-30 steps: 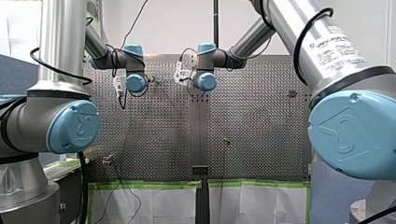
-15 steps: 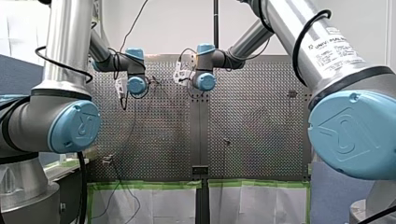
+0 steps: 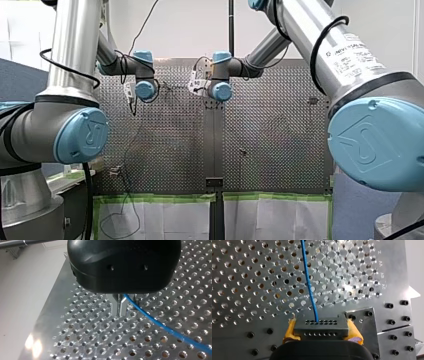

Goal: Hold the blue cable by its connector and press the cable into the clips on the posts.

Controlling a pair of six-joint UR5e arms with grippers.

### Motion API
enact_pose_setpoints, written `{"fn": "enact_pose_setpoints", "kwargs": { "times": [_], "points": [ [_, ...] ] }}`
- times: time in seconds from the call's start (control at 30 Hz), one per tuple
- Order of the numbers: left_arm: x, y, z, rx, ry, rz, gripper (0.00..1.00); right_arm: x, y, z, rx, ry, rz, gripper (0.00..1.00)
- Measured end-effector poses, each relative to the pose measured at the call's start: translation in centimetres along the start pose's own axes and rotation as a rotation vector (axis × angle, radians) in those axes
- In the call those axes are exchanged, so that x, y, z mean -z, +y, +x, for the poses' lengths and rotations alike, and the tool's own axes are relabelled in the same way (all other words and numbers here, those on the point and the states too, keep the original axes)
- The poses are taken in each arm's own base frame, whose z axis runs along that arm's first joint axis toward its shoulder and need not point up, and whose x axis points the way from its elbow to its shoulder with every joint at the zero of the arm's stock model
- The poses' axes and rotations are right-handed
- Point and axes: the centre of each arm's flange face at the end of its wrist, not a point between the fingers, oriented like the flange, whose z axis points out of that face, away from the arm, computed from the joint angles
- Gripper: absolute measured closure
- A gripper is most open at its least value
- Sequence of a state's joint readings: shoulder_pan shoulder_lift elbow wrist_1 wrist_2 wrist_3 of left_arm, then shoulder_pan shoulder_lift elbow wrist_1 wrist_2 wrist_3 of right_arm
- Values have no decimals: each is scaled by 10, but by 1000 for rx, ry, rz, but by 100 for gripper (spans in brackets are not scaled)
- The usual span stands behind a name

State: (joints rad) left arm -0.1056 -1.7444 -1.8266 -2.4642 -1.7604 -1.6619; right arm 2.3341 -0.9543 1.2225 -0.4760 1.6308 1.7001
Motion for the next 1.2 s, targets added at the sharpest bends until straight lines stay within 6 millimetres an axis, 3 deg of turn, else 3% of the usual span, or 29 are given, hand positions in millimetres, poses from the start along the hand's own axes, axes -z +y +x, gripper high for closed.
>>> {"fn": "enact_pose_setpoints", "kwargs": {
  "times": [0.17, 0.4, 0.73, 0.77, 0.8, 0.83, 0.87, 0.9, 0.97, 1.0, 1.03, 1.2],
  "points": [
    [-13, 1, 10, -1, 33, 17, 93, -4, 11, 2, 2, 7, -15, 100],
    [-36, 27, 14, -8, 40, -7, 93, -7, 26, 3, 6, 11, -38, 100],
    [-41, 31, 13, -9, 29, 21, 88, -9, 33, 3, 11, 14, -47, 100],
    [-41, 30, 13, -8, 27, 26, 70, -9, 33, 3, 11, 14, -47, 100],
    [-42, 30, 12, -7, 24, 31, 70, -9, 33, 3, 12, 14, -46, 100],
    [-42, 30, 12, -6, 20, 33, 60, -9, 33, 3, 12, 13, -46, 100],
    [-43, 30, 11, -3, 15, 34, 41, -9, 33, 3, 12, 13, -46, 100],
    [-43, 29, 10, 4, 6, 32, 41, -9, 33, 3, 12, 13, -45, 100],
    [-44, 29, 10, 17, -2, 29, 8, -9, 33, 3, 12, 12, -45, 100],
    [-43, 28, 10, 27, -2, 25, 8, -9, 33, 3, 12, 12, -45, 100],
    [-43, 28, 10, 32, 1, 22, 0, -9, 33, 3, 13, 12, -45, 100],
    [-37, 27, 15, 40, 44, 2, 0, -9, 34, 3, 10, 14, -45, 100]
  ]
}}
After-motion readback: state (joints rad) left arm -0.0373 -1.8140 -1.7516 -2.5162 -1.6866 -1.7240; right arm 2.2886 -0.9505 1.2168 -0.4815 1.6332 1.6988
